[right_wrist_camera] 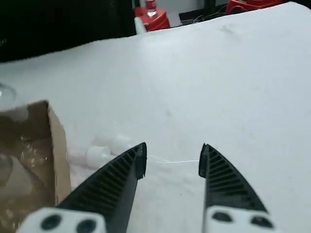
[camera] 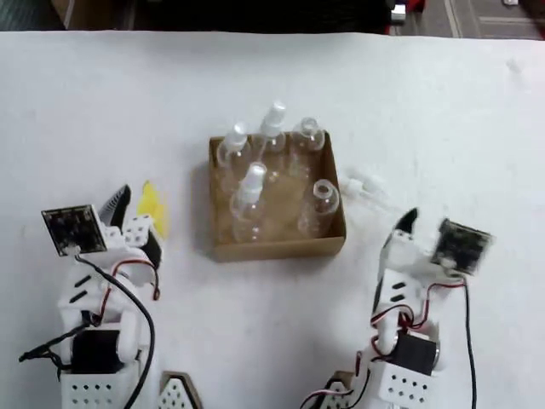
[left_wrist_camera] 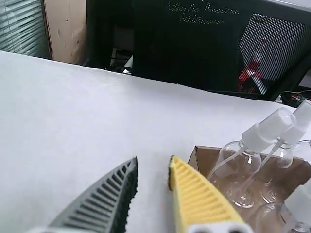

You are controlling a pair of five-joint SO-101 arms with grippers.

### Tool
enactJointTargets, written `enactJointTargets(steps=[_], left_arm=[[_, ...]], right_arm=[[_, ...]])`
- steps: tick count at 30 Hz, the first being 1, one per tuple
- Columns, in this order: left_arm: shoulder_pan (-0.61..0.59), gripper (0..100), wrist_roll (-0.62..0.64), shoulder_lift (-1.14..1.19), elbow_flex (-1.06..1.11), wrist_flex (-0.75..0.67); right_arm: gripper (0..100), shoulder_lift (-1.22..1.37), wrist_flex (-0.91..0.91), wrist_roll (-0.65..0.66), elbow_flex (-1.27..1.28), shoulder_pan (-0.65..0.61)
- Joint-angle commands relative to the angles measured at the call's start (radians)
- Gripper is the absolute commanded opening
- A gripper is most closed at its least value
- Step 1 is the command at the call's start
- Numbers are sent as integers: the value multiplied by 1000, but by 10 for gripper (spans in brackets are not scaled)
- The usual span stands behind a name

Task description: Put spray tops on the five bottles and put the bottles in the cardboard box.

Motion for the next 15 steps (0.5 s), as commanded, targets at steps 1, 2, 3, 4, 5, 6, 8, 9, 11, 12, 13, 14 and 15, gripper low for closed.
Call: enactJointTargets(steps=[1,2,3,4,5,6,8,9,11,12,13,14,15], left_arm=[[-10,26,-9,-4,44,-127],[-10,20,-14,-4,74,-180],[-10,20,-34,-4,100,-230],[-10,20,-61,-4,123,-267],[-10,20,-94,-4,138,-298],[-10,20,-118,-4,149,-316],[-10,23,-144,-4,153,-322],[-8,24,-146,-4,155,-322],[13,24,-153,-4,163,-321],[24,24,-175,-5,169,-321],[39,24,-212,-8,175,-321],[56,24,-255,-8,183,-321],[76,24,-285,-8,192,-322]], right_arm=[[159,-7,44,229,6,-101],[159,-8,44,224,6,-110],[159,-10,38,203,6,-104],[159,-12,36,169,5,-85],[159,-12,25,129,3,-59],[159,-12,8,86,3,-28],[160,-12,-16,31,3,35],[160,-12,-21,23,3,56],[176,-12,-21,25,3,71],[193,-12,-21,25,5,67],[210,-12,-19,25,5,62],[228,-12,-19,25,5,58],[241,-12,-19,25,5,54]])
